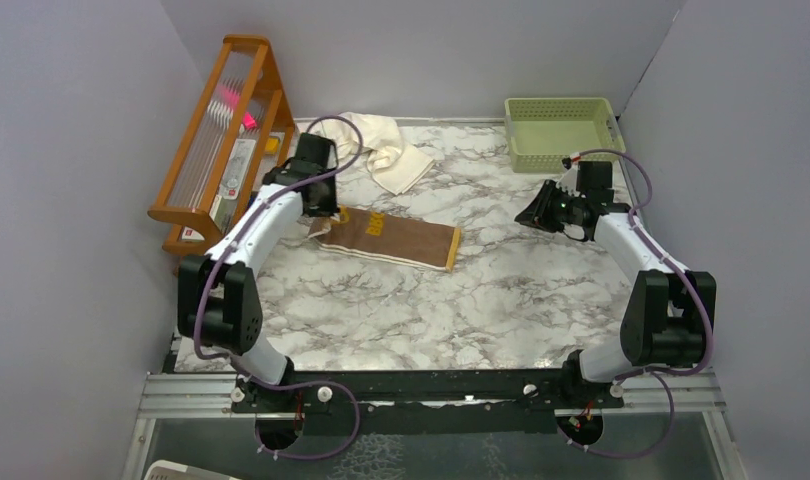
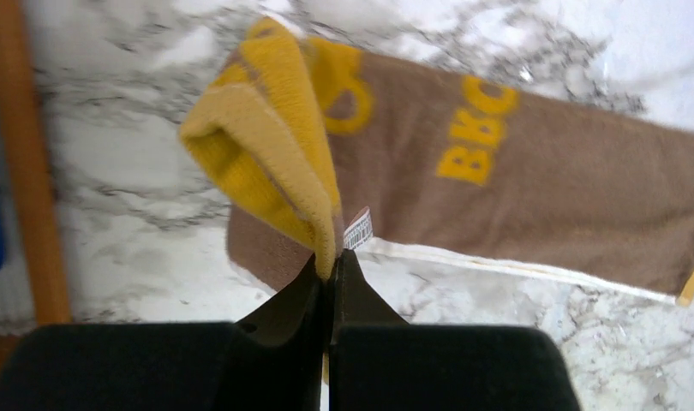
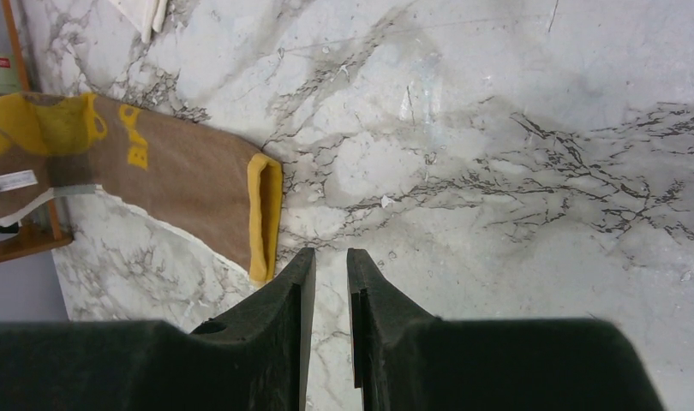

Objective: Roll the towels
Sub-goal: Fold the towel at the center of the board.

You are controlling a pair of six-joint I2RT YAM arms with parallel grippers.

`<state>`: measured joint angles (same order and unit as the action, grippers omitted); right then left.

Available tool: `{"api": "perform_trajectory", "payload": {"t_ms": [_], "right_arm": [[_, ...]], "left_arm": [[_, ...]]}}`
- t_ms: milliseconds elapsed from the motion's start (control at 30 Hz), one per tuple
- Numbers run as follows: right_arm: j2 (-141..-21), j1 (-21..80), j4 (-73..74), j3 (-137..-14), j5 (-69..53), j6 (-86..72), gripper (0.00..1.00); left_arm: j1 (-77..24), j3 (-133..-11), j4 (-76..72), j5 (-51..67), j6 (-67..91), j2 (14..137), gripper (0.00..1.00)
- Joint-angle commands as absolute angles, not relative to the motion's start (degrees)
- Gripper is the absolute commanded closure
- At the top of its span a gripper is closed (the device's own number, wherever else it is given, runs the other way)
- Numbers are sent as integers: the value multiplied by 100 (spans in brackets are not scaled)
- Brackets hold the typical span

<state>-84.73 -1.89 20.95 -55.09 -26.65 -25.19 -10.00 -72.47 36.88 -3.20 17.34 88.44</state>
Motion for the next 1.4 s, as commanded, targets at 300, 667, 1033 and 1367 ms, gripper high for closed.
{"api": "perform_trajectory", "payload": {"t_ms": [300,667,1033,1367], "right_arm": [[-8026,-185,2380,-5463,-2618,-2376,79],[-8068,-185,2360,-5416,-2671,-2358,79],[-8064,-185,2372,-5361,-2663,-2330,79],[-8102,-185,2358,-5344,-2671,-2330,79]], "left_arm": [[-3205,-9632,5029,-499,1961,10839,100],[-4003,-10271,5551,-231,1901,11487,100],[-4311,-10600,5706,-227,1942,11827,100],[-4319,-11097,5707,-205,2000,11961,100]]}}
